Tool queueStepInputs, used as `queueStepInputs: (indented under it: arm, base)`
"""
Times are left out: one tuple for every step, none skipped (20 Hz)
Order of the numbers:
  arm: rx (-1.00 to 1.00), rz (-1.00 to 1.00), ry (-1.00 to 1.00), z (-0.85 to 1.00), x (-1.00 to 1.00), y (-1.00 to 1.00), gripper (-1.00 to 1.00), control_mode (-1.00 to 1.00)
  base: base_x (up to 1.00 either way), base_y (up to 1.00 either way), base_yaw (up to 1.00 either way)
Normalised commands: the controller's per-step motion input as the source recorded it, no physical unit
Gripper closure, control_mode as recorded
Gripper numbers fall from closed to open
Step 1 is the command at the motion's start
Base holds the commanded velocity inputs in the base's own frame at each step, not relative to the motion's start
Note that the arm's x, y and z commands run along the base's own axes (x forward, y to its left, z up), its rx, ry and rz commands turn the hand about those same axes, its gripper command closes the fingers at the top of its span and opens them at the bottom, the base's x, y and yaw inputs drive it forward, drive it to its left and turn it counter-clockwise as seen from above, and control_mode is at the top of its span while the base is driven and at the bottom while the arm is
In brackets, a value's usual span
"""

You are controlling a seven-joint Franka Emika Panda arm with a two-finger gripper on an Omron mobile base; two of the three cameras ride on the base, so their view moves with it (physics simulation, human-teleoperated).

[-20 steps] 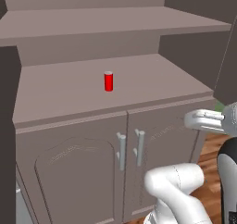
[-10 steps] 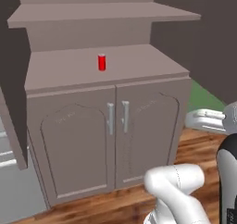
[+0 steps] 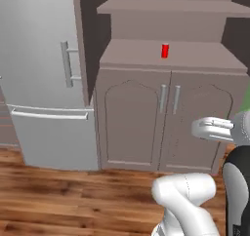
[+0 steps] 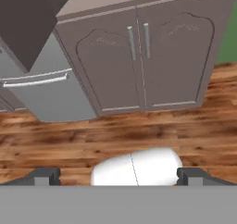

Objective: Sort all alcoholic drinks to one cabinet, and non-alcoholic drinks to the other.

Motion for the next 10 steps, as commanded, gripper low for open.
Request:
queueStepInputs:
  arm:
    - [0.00, 0.00, 0.00, 0.00, 0.00, 0.00, -1.00, 1.00]
    - [0.00, 0.00, 0.00, 0.00, 0.00, 0.00, -1.00, 1.00]
    - [0.00, 0.00, 0.00, 0.00, 0.00, 0.00, -1.00, 1.00]
    - [0.00, 0.00, 0.00, 0.00, 0.00, 0.00, -1.00, 1.00]
    - [0.00, 0.00, 0.00, 0.00, 0.00, 0.00, -1.00, 1.00]
    - [0.00, 0.00, 0.00, 0.00, 0.00, 0.00, -1.00, 1.00]
    - [0.00, 0.00, 0.00, 0.00, 0.00, 0.00, -1.00, 1.00]
    - [0.00, 0.00, 0.00, 0.00, 0.00, 0.00, -1.00, 1.00]
    - [0.00, 0.00, 0.00, 0.00, 0.00, 0.00, -1.00, 1.00]
    - [0.00, 0.00, 0.00, 0.00, 0.00, 0.00, -1.00, 1.00]
  base:
    - [0.00, 0.59, 0.69]
    - [0.00, 0.61, 0.68]
    - [0.00, 0.73, 0.65]
    - [0.04, 0.78, 0.63]
    - [0.10, 0.79, 0.62]
    - [0.17, 0.81, 0.60]
    - [0.23, 0.84, 0.58]
    - [0.30, 0.83, 0.57]
    - [0.36, 0.80, 0.56]
    - [0.60, 0.73, 0.51]
